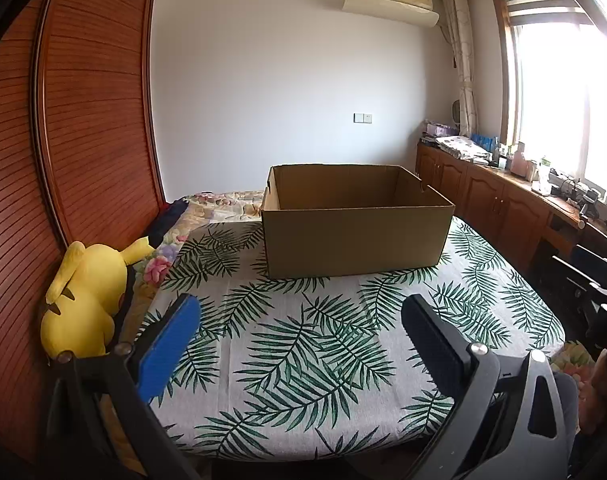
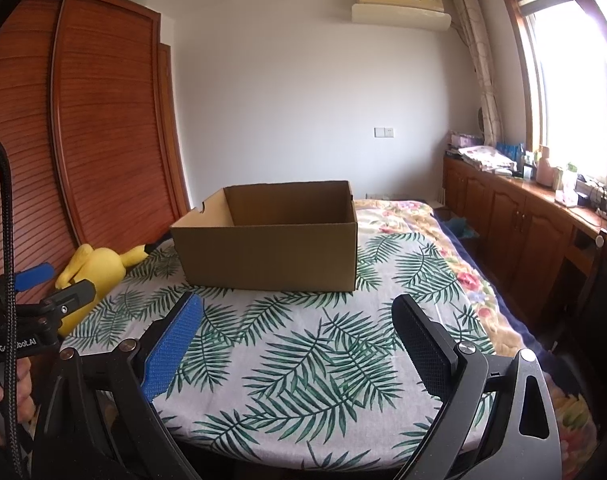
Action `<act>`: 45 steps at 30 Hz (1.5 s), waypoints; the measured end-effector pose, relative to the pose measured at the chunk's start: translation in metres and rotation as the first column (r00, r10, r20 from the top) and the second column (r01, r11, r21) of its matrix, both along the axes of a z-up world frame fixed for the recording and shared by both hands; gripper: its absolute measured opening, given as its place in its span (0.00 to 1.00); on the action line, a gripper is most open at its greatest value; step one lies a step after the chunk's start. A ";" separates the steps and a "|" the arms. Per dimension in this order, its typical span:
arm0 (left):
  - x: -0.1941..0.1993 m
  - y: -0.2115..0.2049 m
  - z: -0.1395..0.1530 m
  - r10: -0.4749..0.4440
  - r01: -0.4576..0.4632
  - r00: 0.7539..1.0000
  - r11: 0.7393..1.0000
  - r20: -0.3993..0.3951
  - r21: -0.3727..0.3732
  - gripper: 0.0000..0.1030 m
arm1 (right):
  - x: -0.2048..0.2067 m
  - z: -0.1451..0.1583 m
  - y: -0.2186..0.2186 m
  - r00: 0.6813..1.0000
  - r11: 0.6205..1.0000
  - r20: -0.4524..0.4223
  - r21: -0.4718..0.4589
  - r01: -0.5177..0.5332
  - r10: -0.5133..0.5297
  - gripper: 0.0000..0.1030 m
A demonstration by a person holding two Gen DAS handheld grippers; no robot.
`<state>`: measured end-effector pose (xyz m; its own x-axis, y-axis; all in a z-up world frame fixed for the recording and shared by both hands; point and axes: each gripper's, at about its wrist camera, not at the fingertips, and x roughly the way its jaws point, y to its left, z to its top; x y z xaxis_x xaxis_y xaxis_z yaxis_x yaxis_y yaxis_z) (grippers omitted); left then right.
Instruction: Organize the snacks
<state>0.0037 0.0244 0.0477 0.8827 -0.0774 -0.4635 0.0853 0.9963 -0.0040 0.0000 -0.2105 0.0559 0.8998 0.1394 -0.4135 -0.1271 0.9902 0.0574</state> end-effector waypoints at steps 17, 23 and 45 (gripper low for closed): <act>-0.002 -0.001 0.003 -0.001 0.001 1.000 1.000 0.005 0.003 0.99 | -0.001 0.000 -0.001 1.000 1.000 0.002 0.003 -0.002 0.002 0.94; 0.000 -0.002 0.003 -0.006 0.006 1.000 1.000 -0.002 0.003 0.99 | -0.001 0.000 -0.002 1.000 1.000 0.000 0.006 -0.003 0.003 0.94; 0.002 -0.001 0.003 -0.005 0.005 1.000 1.000 0.001 0.004 0.99 | 0.000 0.001 -0.002 1.000 1.000 -0.002 0.009 -0.001 0.001 0.94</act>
<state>0.0060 0.0233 0.0506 0.8827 -0.0804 -0.4631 0.0905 0.9959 -0.0003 -0.0002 -0.2123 0.0567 0.8988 0.1438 -0.4141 -0.1279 0.9896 0.0661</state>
